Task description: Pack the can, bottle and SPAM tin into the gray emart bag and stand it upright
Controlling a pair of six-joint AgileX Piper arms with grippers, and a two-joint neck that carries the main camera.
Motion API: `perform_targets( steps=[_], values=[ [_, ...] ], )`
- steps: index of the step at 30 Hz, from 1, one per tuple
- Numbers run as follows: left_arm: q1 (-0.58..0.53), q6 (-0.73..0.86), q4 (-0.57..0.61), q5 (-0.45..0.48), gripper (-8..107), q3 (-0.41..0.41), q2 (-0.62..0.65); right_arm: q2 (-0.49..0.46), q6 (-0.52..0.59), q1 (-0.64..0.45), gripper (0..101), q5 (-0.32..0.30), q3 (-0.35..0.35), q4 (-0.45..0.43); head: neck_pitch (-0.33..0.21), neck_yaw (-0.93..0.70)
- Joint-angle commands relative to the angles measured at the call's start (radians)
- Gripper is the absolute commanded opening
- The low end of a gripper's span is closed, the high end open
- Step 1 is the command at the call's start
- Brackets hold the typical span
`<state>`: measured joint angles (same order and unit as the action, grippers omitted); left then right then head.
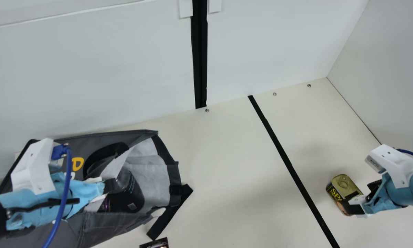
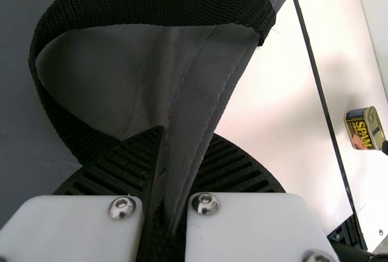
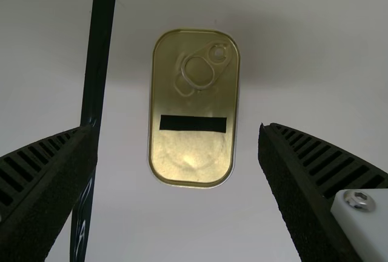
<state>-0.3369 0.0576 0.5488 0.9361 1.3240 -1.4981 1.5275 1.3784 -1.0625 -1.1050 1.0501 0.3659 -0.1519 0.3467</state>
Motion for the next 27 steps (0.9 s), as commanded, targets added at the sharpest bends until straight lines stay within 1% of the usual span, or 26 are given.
perform_targets(
  steps=[1, 17, 25, 27],
  values=[
    [0.000, 0.000, 0.000, 0.000, -8, 0.000, 0.000, 0.014, -0.005, 0.011, 95, 0.012, 0.001, -0.004, -0.023, 0.002],
    [0.000, 0.000, 0.000, 0.000, -8, 0.000, 0.000, 0.130, -0.057, 0.107, 95, 0.125, 0.005, -0.023, -0.023, 0.002],
    [0.000, 0.000, 0.000, 0.000, -8, 0.000, 0.000, 0.165, -0.070, 0.140, 95, 0.161, 0.003, -0.035, -0.023, 0.002],
    [0.000, 0.000, 0.000, 0.000, -8, 0.000, 0.000, 0.171, -0.070, 0.146, 82, 0.169, 0.002, -0.037, -0.023, 0.002]
  ],
)
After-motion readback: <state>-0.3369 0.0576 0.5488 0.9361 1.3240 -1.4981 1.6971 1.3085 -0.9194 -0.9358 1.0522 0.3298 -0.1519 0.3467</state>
